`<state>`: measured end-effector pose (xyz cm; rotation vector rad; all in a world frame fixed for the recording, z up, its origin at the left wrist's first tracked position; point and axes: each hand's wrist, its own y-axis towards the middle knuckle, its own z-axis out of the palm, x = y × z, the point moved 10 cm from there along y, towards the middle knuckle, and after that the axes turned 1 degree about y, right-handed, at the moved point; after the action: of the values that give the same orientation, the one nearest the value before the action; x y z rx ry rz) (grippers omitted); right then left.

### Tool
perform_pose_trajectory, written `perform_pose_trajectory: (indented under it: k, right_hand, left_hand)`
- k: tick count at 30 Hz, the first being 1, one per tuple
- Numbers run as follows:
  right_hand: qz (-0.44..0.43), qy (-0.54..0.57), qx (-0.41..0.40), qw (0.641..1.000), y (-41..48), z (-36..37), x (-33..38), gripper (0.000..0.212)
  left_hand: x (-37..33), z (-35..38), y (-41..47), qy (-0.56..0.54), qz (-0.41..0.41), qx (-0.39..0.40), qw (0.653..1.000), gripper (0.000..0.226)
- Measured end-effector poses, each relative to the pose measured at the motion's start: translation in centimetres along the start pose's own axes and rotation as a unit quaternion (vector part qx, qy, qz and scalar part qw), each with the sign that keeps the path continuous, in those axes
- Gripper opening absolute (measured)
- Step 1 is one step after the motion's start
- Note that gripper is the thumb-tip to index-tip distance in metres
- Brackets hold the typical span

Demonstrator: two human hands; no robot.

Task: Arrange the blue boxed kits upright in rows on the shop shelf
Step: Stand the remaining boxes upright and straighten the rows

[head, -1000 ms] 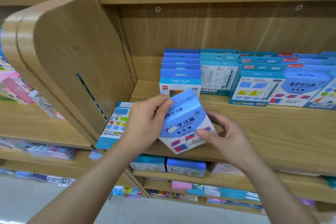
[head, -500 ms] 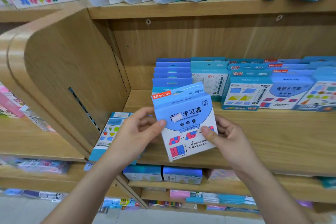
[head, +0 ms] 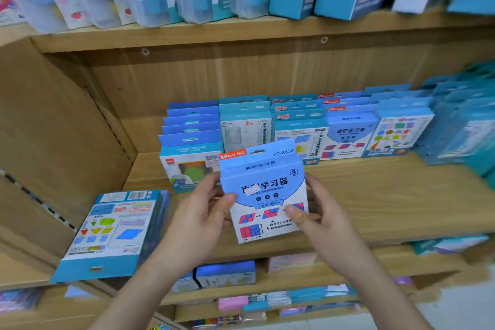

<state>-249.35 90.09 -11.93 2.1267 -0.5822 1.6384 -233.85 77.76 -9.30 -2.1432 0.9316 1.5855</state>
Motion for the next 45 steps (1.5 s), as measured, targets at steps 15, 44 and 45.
perform_pose_trajectory:
  k: [15,44,45]
  right_hand:
    - [-0.144,-0.279,-0.016,0.949,3.4,-18.9,0.4,0.085]
    - [-0.232,-0.442,-0.121,0.858,13.9,-23.6,-2.3,0.076]
    - [-0.228,-0.447,-0.120,0.857,14.2,-23.8,-2.5,0.073]
  left_hand:
    - [-6.9,19.2,6.2,0.127,0.117,0.024,0.985,0.037]
    - [-8.5,22.7,15.3,0.597,0.185,-0.135,0.769,0.096]
    - [-8.4,22.7,15.7,0.603,0.180,-0.135,0.766,0.098]
